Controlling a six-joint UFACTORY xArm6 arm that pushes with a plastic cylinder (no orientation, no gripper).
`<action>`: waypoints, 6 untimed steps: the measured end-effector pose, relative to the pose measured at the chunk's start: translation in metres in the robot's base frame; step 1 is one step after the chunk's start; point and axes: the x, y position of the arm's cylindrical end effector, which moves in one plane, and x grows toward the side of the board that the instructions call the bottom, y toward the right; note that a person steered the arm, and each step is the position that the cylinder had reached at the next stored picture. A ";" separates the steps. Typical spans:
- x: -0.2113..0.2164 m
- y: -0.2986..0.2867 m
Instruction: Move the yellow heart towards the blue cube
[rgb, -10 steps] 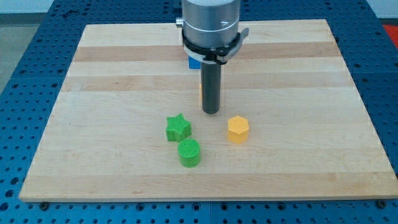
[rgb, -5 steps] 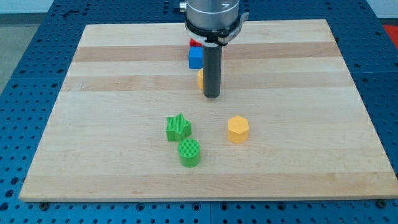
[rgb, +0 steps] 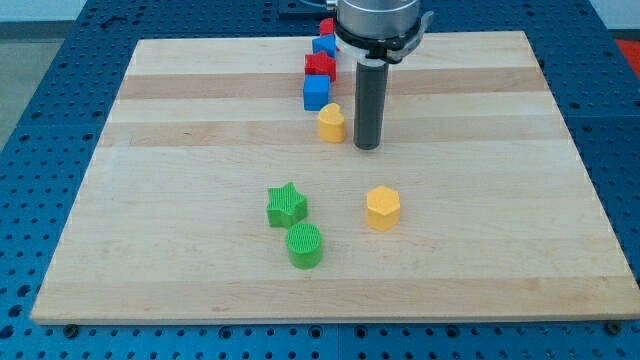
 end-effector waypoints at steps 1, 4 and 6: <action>-0.005 -0.003; -0.026 -0.014; -0.029 -0.016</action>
